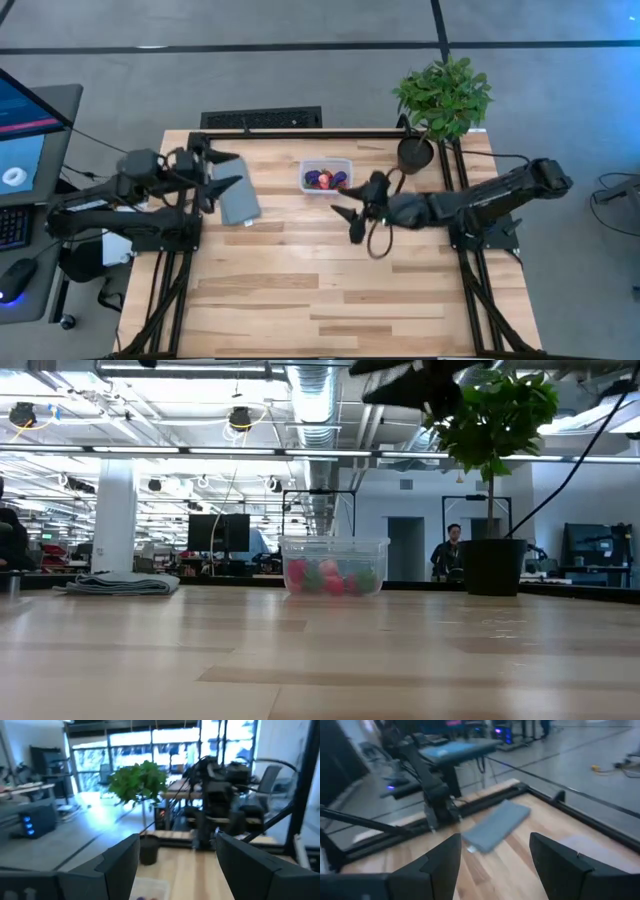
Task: Pick and placing Produce into tupperware
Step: Return to Home Position
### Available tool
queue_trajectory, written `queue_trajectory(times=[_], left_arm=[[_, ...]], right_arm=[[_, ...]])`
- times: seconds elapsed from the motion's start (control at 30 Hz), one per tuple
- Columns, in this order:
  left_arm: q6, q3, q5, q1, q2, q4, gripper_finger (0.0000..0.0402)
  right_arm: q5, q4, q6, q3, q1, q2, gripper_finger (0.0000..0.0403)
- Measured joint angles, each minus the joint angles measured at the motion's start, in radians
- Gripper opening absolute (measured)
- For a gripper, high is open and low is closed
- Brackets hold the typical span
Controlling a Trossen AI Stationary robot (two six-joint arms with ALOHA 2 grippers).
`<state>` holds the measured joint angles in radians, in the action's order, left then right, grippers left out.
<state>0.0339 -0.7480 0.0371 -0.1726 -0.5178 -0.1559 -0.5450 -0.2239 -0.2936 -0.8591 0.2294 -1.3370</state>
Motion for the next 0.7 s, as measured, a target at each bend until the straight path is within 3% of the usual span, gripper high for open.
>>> queue_trajectory(times=[0.17,0.33,0.5,0.7], left_arm=[[-0.097,0.235,-0.005,0.021,0.08,0.237,0.025],[-0.127,0.359,-0.005,0.049,0.146,0.363,0.025],[-0.092,0.374,0.018,0.057,0.224,0.352,0.025],[-0.076,0.374,0.03,0.057,0.354,0.226,0.025]], right_arm=[[0.174,-0.013,0.032,0.0,-0.124,0.077,0.026],[0.244,-0.024,0.065,0.01,-0.182,0.144,0.026],[0.256,-0.153,0.081,0.165,-0.214,0.282,0.026],[0.24,-0.315,0.081,0.412,-0.209,0.557,0.026]])
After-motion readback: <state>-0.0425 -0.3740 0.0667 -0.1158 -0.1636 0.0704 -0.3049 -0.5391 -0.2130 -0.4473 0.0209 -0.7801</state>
